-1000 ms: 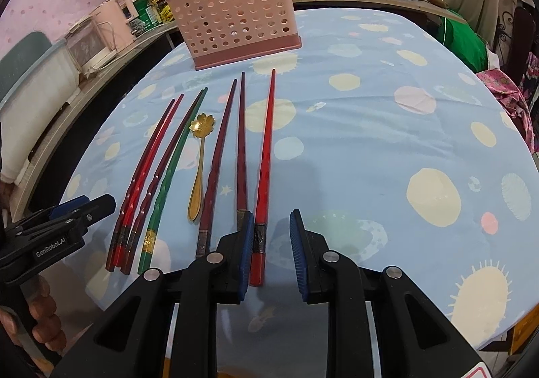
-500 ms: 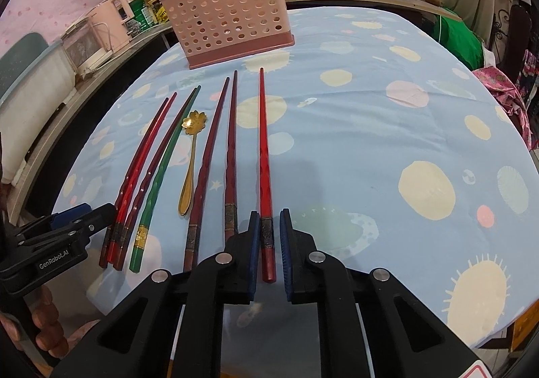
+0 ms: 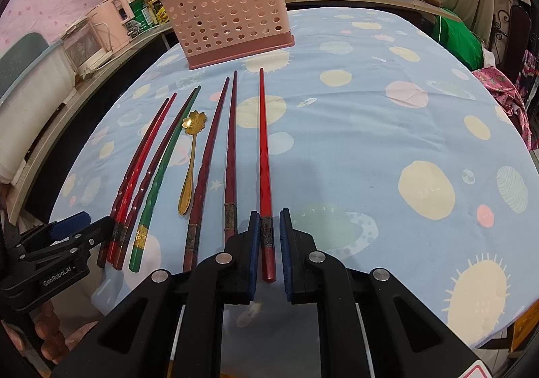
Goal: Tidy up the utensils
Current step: 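Grasp a dark maroon chopstick with the left tool while the right grasps a red chopstick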
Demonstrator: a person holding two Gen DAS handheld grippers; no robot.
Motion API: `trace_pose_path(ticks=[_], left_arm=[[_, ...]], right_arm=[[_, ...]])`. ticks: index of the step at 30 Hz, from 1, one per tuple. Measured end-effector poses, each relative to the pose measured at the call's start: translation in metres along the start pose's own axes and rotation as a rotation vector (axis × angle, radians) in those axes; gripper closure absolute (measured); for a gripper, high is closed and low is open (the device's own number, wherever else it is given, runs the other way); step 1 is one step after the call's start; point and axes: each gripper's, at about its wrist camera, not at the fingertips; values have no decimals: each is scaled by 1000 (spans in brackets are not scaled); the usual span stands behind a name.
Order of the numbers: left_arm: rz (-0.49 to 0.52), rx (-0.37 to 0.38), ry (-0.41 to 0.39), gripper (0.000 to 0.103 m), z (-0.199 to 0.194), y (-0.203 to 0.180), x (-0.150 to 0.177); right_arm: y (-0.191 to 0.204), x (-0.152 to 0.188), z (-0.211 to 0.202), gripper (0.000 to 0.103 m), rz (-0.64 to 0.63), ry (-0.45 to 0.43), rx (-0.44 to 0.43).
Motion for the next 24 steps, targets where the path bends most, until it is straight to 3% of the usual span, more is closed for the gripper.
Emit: trace_pose_path(ticks=[9,12,16,24], left_arm=[[2,8,6,64,-7,3,8],[4,12,9,73,-8,3,9],[0,26,16,95,-9,3,8],[-13,37,15,96,-13,6,6]], right_arm=[[0,1,-1,92,-3,0,1],[0,1,-1,92,-4,0,2],[0,1,-2,93,-6,0,2],[0,2,-3,96,-8,-2,-1]])
Point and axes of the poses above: each gripper's, at about its wrist camera, not at the fingertips, and z roughly the way its jaws point, y to its left, x to its underside, and after that the axes turned 4 degrees about -z, right-handed
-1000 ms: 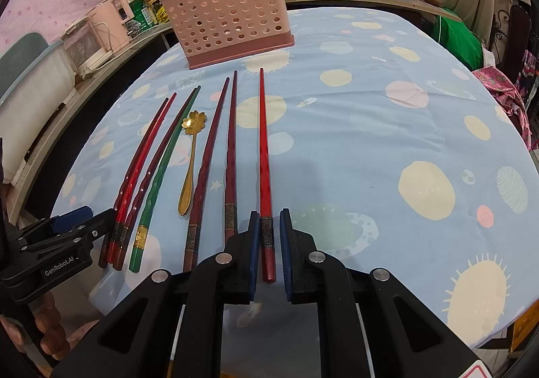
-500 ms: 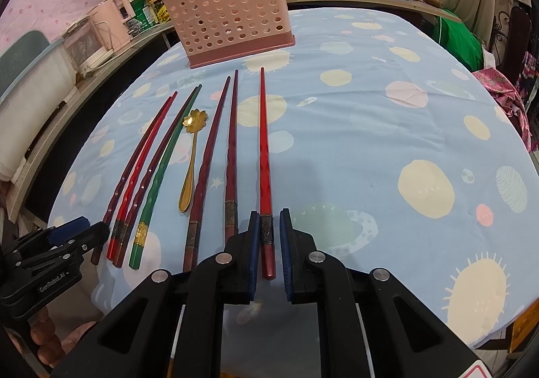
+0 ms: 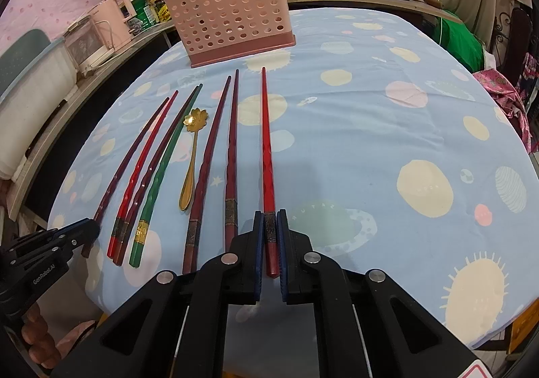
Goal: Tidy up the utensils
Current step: 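Grasp a dark maroon chopstick with the left tool while the right grasps a red chopstick, then lift both chopsticks and lower them tip-first into the pink basket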
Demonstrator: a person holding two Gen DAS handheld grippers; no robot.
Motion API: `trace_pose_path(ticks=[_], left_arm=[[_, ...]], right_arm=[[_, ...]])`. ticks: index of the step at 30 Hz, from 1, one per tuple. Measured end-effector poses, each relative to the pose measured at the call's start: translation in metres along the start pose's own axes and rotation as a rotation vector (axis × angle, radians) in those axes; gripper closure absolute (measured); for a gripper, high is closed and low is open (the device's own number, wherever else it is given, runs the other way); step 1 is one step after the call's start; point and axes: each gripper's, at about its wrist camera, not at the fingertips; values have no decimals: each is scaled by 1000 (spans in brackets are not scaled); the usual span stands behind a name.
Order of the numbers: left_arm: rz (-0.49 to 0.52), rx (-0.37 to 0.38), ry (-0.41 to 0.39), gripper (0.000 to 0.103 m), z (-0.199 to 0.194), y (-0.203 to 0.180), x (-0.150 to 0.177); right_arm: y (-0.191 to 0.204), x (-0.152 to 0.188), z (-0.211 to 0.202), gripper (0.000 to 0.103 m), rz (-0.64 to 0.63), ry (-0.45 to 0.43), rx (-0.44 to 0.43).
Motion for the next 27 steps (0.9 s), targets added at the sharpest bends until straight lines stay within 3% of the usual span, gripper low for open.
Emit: trace_pose_path(ticks=[9,27], left_arm=[[-24,12,-54,96,-24,3,-19],[-96,43,-272,96,-83,12,-111]], right_arm=[[-2,-14,-21,96,5,-56,-17],[-14,-107,-95,96,21,-347,-41]])
Point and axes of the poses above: each gripper's, at about its wrist camera, not at the fingertips, and z roughly the way its jaws point, y to its left, x to its underside, and after that the axes turned 4 degrees about -z, right-handed
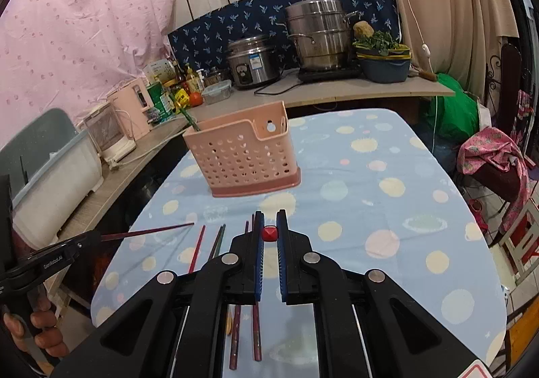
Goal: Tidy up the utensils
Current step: 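Lift both chopsticks and lower them tip-first into the pink basket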
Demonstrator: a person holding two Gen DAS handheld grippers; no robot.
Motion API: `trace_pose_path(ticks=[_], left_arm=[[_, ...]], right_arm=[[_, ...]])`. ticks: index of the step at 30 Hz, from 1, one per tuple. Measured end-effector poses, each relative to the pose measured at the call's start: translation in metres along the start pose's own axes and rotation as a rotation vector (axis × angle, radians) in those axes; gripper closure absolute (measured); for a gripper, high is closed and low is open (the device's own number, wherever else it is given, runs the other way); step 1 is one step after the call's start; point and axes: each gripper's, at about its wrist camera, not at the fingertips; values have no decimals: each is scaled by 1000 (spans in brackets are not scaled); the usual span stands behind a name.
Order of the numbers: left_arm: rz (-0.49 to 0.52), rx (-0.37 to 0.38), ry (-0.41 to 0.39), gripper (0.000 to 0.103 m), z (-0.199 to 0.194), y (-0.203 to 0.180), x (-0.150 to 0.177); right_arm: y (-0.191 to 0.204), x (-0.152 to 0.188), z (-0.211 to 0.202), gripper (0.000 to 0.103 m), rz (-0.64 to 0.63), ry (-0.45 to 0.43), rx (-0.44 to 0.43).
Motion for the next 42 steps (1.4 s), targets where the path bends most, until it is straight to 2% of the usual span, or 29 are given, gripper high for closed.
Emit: trace_pose_path(ticks=[6,16,24,33,38,42], left_arm=[[-7,4,-69,96,-3,-4,-37],[-9,19,-154,96,0,-14,-92],[-25,82,-238,96,-17,-25,-141],[-46,165,-403,96,-49,-47,-211],[-62,175,-431,96,-37,-58,-237],[-64,177,-411,96,-12,-66,-247]], right_arm=[[-2,-30,5,96,-5,-54,-3],[-14,-64,20,96,53,-88,-30],[-16,-109,18,96,83,-165,-77],[-6,-170,19,96,57,-283,-87],[-2,-193,38,96,77,-311,-106],[0,-201,57,96,83,-305,-103]])
Point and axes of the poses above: each gripper's, at about its wrist camera, not at the fingertips, and z roughly the way its jaws point, y to its left, x to its underside, and after that the axes turned 4 degrees about -z, right-handed
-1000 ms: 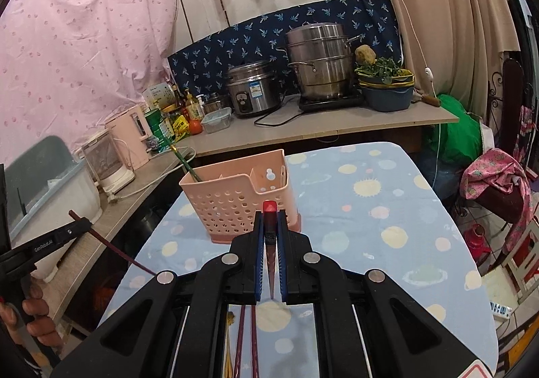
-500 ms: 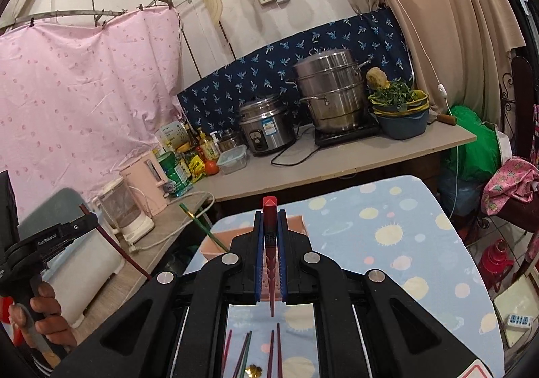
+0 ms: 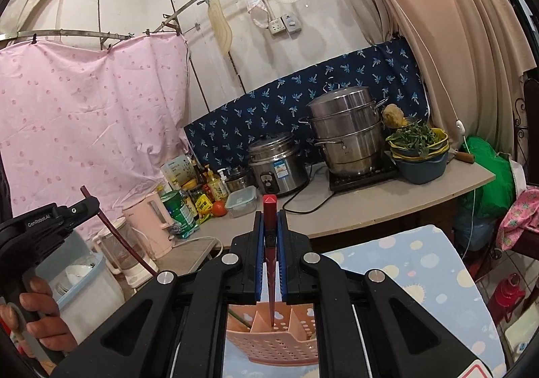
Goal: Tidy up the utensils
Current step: 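Lift both chopsticks and lower them tip-first into the pink basket, then open both tools to release the chopsticks into the basket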
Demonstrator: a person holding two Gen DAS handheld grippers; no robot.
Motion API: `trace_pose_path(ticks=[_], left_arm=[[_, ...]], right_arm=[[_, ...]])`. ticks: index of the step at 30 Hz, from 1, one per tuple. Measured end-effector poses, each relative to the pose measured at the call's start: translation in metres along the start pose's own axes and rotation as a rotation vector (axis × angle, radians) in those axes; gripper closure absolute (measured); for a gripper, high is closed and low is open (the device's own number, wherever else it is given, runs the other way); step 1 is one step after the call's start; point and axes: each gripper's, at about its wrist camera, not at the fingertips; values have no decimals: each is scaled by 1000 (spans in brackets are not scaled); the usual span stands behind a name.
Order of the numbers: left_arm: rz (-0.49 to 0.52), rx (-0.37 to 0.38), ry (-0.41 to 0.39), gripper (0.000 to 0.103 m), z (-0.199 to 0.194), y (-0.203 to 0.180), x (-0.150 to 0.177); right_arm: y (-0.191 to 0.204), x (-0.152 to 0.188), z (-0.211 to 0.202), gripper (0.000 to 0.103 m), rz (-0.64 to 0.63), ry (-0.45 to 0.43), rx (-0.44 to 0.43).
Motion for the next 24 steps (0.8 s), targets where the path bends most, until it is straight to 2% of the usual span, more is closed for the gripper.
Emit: trace_pose_path(ticks=[6,16,24], left_arm=[[56,-72,25,96,32,0,19],[55,-114,114,96,70,21,48],[59,-120,153,96,83,29,62]], right_arm=[[-8,14,29,96,10,59,-1],[-15,46,65,96,3,151,20],[-19,56,75,96,16,177,20]])
Point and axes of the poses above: each gripper's, at about its wrist camera, not at the fingertips, and z roughly the way its jaws point, y to its left, x to its underside, and after that the axes turned 4 degrees about -z, right-handed
